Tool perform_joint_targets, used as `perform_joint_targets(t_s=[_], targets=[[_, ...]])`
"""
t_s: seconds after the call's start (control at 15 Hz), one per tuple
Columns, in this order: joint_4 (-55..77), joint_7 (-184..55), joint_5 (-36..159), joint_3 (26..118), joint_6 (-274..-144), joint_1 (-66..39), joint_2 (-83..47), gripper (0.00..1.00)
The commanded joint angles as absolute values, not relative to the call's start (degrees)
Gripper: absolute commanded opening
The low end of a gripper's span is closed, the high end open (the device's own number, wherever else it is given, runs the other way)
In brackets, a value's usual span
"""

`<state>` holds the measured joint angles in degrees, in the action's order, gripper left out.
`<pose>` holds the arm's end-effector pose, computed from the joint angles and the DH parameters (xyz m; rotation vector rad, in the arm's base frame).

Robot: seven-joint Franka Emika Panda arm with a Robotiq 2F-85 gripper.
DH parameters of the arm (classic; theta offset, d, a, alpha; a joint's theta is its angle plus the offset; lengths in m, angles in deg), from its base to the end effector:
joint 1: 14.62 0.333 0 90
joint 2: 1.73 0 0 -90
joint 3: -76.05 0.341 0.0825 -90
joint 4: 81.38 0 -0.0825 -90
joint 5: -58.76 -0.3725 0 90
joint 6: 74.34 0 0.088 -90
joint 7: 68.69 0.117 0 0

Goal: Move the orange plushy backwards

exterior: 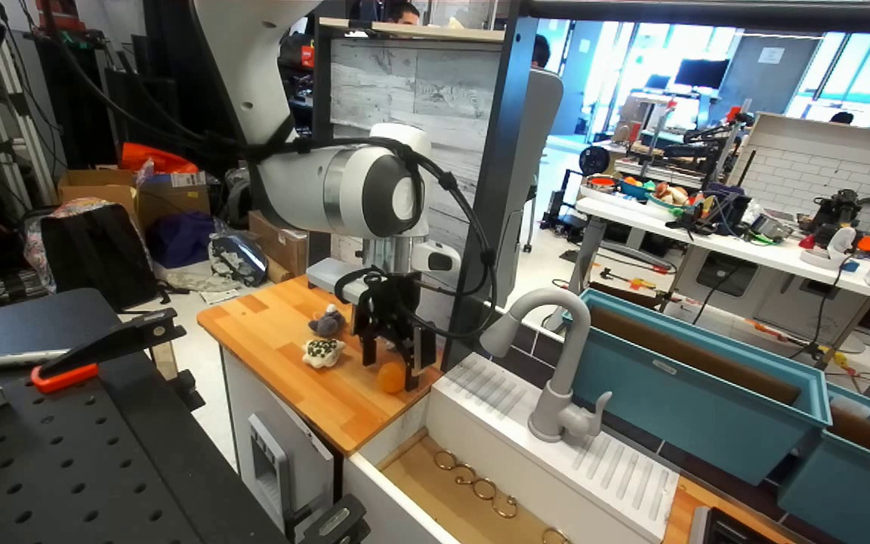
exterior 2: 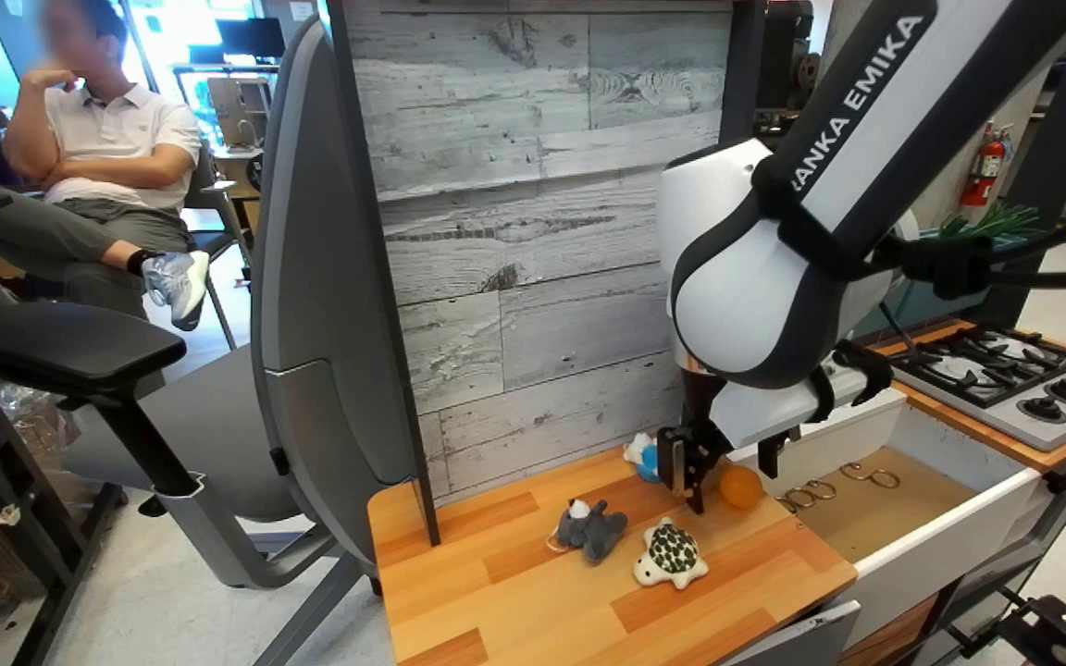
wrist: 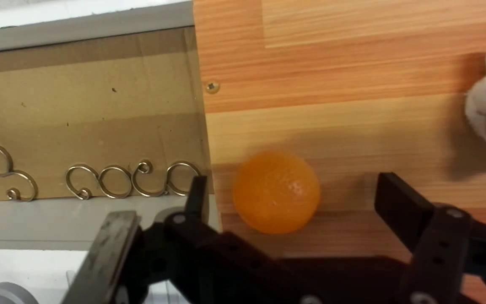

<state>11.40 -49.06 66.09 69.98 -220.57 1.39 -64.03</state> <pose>0.6320 0.1159 -0.0109 2.9432 -0.0114 -0.1574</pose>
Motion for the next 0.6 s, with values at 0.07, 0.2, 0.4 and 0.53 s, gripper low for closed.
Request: perform_joint_targets(t_s=[0.07, 0.2, 0.4, 0.53], targets=[[18.6, -51.4, 66.2, 70.9, -221.7, 1.5, -57.6, 1.00], [23.2, -50.9, 66.8, 70.1, -222.8, 2.4, -53.8, 1.00], [30.1, -49.4, 67.1, 68.9, -223.5, 3.3, -48.0, 1.00], [34.2, -50.4, 66.9, 69.6, -223.0, 2.6, -44.4, 1.00]])
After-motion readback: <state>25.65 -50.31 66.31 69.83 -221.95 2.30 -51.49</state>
